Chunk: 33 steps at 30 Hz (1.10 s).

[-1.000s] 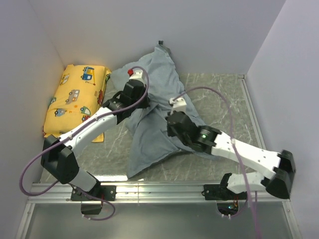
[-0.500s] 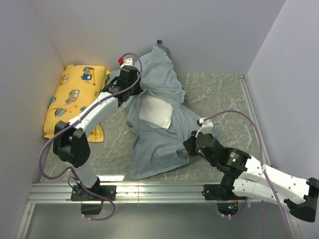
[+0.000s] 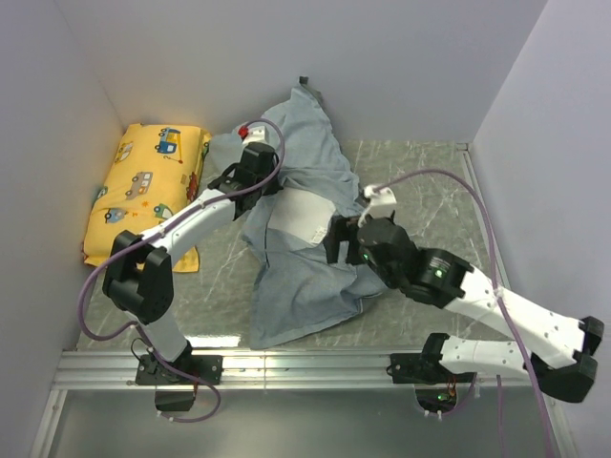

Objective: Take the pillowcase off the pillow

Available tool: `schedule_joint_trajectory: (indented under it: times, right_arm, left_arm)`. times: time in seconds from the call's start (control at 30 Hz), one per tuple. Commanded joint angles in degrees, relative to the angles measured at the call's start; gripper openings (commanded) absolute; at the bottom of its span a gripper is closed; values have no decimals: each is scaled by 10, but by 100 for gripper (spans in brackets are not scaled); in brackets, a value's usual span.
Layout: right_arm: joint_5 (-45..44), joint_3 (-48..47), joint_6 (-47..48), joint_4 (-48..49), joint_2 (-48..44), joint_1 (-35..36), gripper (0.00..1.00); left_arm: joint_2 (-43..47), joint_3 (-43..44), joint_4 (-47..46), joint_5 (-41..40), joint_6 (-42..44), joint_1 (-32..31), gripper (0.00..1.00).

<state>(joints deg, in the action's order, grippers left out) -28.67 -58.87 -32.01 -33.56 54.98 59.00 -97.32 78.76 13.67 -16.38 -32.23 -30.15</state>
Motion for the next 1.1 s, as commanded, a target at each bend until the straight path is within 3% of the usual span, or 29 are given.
schedule_joint_trajectory:
  times: [0.0, 0.17, 0.27, 0.37, 0.4, 0.43, 0.57, 0.67, 0.83, 0.97, 1.03, 1.07]
  right_arm:
    - [-53, -92, 44, 8, 105, 1, 93]
    - [-81, -135, 52, -17, 232, -30, 96]
    - [-64, -116, 56, -10, 264, -54, 88]
    - [-96, -79, 30, -32, 247, -81, 36]
    - [-96, -46, 18, -35, 213, -92, 23]
    - [-90, -28, 13, -34, 192, -101, 20]
    - [-44, 73, -11, -10, 62, -151, 14]
    - [-32, 132, -43, 0, 23, -158, 10]
    - [32, 207, -77, 66, -12, -179, 4]
    - [114, 240, -65, 188, 36, -192, 0]
    - [132, 241, -58, 214, 59, -192, 0]
    - [135, 243, -58, 233, 75, -191, 0]
  left_arm:
    - [13, -9, -1, 4, -12, -10, 1]
    - [-7, 27, 27, -13, -14, -3, 1]
    - [-20, 46, 32, 0, -19, 17, 1]
    - [-36, 66, 49, 8, -21, 44, 1]
    - [-39, 68, 50, 12, -21, 53, 0]
    - [-44, 70, 52, 15, -21, 64, 0]
    - [-44, 60, 43, 57, -36, 157, 1]
    - [-45, 57, 42, 86, -46, 199, 1]
    - [-43, 72, 53, 97, -37, 213, 1]
    - [-19, 66, 52, 128, -20, 186, 1]
    - [3, 68, 69, 116, -7, 153, 9]
    - [13, 67, 71, 104, 6, 142, 23]
